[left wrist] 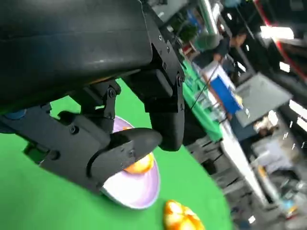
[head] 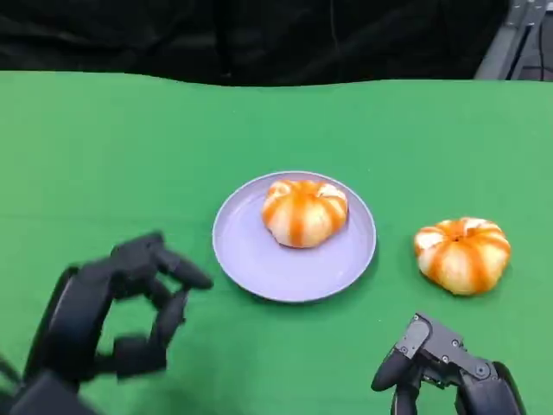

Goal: Grasp the bread from the table and place it into the plate.

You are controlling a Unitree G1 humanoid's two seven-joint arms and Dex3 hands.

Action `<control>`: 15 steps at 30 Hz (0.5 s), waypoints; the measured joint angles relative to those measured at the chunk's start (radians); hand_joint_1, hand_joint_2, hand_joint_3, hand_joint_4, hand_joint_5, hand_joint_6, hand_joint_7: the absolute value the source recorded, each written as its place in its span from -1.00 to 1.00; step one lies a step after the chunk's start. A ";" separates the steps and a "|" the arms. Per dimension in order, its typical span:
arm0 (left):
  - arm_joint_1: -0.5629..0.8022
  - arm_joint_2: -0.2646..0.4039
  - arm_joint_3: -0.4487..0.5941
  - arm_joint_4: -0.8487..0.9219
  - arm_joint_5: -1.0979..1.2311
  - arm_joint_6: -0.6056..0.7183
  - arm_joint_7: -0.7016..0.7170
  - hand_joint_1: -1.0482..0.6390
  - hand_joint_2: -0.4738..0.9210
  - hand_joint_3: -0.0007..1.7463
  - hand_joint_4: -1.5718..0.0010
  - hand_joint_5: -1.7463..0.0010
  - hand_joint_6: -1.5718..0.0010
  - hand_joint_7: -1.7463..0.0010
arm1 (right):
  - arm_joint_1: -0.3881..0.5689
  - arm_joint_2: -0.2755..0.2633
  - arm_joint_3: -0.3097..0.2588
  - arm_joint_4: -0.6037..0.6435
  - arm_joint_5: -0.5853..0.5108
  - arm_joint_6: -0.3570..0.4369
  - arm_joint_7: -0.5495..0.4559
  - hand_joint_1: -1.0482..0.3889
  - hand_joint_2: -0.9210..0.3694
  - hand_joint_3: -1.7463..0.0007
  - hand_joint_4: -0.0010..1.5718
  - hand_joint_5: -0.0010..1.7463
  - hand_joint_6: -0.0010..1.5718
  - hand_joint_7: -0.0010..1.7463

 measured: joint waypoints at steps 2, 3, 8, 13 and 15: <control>0.040 -0.029 -0.001 -0.009 -0.021 -0.003 0.002 0.19 0.00 0.95 -0.15 -0.99 -0.07 -0.87 | -0.001 -0.003 -0.008 0.000 -0.003 0.000 -0.001 0.40 -0.08 -0.80 0.09 1.00 -0.16 0.87; 0.050 -0.040 -0.003 -0.009 -0.022 -0.003 0.002 0.18 -0.01 0.96 -0.17 -1.00 -0.07 -0.90 | -0.001 -0.005 -0.010 0.000 -0.005 0.000 -0.002 0.39 -0.08 -0.80 0.09 1.00 -0.16 0.86; 0.052 -0.079 -0.019 -0.009 -0.008 -0.007 0.005 0.19 -0.03 1.00 -0.22 -1.00 -0.09 -0.99 | -0.001 -0.018 -0.027 0.000 -0.008 0.000 -0.003 0.39 -0.08 -0.78 0.10 1.00 -0.13 0.83; 0.053 -0.099 -0.024 -0.016 0.000 0.040 0.012 0.19 -0.07 1.00 -0.21 -1.00 -0.10 -0.95 | -0.002 -0.018 -0.036 0.000 -0.004 0.000 0.001 0.38 -0.07 -0.77 0.10 1.00 -0.11 0.81; 0.055 -0.106 -0.024 -0.023 -0.011 0.064 0.012 0.20 -0.07 1.00 -0.22 -1.00 -0.10 -0.95 | -0.004 -0.018 -0.036 0.000 -0.003 0.000 0.003 0.39 -0.06 -0.77 0.10 1.00 -0.11 0.81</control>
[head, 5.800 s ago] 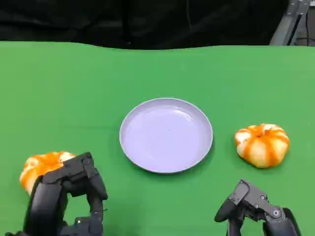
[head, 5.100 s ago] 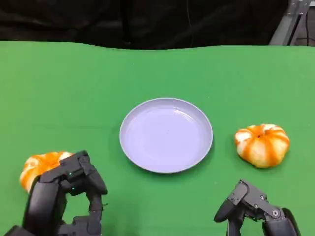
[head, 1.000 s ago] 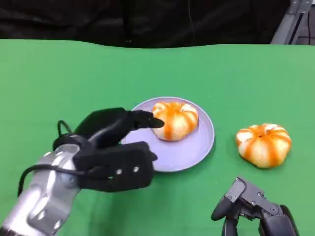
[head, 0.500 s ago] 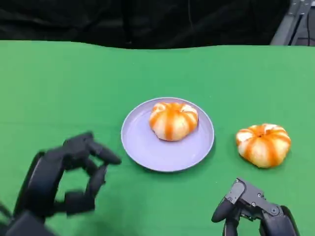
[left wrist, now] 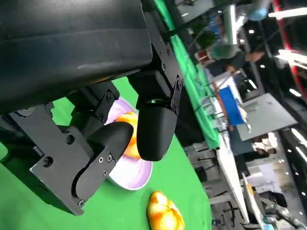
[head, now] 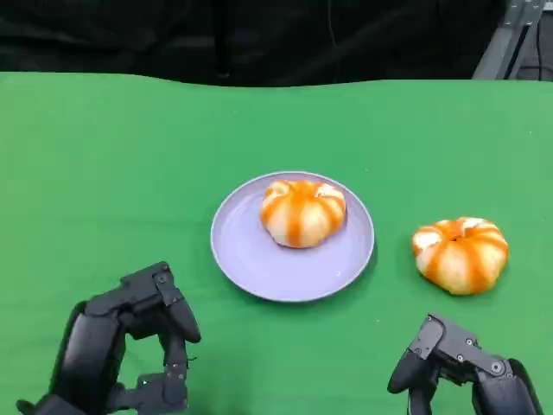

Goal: Grasp the bread from the table and place it into the plate.

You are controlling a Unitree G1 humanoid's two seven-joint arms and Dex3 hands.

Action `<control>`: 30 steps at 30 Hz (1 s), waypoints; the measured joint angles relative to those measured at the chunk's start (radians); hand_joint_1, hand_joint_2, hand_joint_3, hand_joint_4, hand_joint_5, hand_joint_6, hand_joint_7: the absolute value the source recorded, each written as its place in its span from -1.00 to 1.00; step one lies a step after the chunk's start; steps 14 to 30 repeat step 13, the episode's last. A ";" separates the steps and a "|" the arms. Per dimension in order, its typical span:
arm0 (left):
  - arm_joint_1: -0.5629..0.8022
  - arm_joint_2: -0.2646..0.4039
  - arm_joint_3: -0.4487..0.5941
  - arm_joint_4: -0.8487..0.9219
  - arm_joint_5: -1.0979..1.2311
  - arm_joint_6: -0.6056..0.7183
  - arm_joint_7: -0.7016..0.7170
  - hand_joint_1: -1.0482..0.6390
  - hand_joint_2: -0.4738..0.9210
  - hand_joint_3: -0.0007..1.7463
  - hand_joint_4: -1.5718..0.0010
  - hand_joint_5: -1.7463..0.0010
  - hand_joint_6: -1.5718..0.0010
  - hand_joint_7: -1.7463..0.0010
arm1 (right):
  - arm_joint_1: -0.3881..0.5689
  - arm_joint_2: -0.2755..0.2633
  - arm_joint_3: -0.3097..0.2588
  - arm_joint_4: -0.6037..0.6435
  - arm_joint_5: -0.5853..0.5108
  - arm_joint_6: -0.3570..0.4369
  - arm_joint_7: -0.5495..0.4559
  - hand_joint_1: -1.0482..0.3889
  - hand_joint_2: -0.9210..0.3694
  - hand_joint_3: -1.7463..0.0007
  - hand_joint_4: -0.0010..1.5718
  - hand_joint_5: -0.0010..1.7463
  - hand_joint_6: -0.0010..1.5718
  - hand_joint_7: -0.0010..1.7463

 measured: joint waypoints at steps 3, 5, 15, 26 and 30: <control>0.014 -0.003 0.000 -0.013 -0.011 0.016 0.000 0.22 -0.07 1.00 -0.23 -1.00 -0.09 -0.94 | -0.001 0.000 0.000 0.000 0.005 0.000 0.002 0.38 -0.05 -0.78 0.11 1.00 -0.09 0.80; 0.018 -0.003 0.000 -0.015 -0.010 0.017 0.000 0.23 -0.07 1.00 -0.22 -1.00 -0.09 -0.93 | -0.001 0.000 0.000 0.000 0.003 -0.001 0.002 0.38 -0.04 -0.79 0.11 1.00 -0.09 0.80; 0.033 -0.016 -0.008 -0.015 -0.010 0.004 0.000 0.20 -0.07 1.00 -0.25 -1.00 -0.11 -0.93 | 0.003 0.000 -0.001 0.000 -0.002 -0.003 0.001 0.37 -0.03 -0.80 0.11 1.00 -0.09 0.79; 0.033 -0.016 -0.008 -0.015 -0.010 0.004 0.000 0.20 -0.07 1.00 -0.25 -1.00 -0.11 -0.93 | 0.003 0.000 -0.001 0.000 -0.002 -0.003 0.001 0.37 -0.03 -0.80 0.11 1.00 -0.09 0.79; 0.033 -0.016 -0.008 -0.015 -0.010 0.004 0.000 0.20 -0.07 1.00 -0.25 -1.00 -0.11 -0.93 | 0.003 0.000 -0.001 0.000 -0.002 -0.003 0.001 0.37 -0.03 -0.80 0.11 1.00 -0.09 0.79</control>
